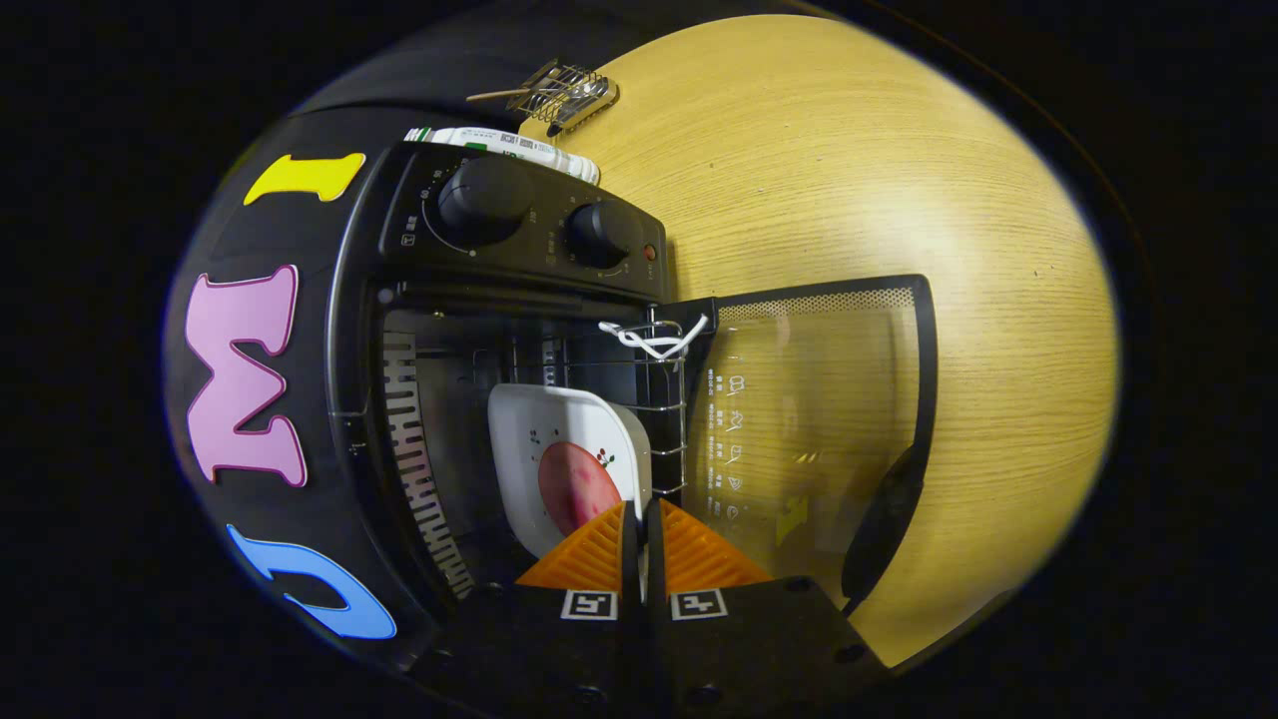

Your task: Open the toaster oven, put the food inside, and close the toaster oven door.

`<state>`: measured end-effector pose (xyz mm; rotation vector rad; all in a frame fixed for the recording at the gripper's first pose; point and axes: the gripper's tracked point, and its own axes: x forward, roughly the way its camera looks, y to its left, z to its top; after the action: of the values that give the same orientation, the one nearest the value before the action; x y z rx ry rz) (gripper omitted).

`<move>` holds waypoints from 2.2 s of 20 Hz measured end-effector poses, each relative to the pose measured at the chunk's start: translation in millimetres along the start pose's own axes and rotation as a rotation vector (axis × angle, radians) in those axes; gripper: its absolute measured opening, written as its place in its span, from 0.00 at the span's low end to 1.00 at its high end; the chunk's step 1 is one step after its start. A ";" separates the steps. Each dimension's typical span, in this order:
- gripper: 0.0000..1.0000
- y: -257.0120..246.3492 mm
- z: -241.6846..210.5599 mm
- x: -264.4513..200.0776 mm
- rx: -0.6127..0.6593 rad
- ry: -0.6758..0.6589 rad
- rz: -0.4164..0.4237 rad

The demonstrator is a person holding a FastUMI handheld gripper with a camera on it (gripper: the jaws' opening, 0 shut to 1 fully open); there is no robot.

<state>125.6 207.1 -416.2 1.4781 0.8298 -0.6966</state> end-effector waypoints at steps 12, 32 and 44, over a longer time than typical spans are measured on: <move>0.27 16.5 -4.3 1.1 0.013 0.106 0.101; 0.99 -70.6 -5.1 -118.8 -0.862 0.296 0.105; 0.99 -152.5 -8.1 -80.4 -1.506 0.231 -0.042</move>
<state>-45.9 207.9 -435.2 0.1531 1.1473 0.1743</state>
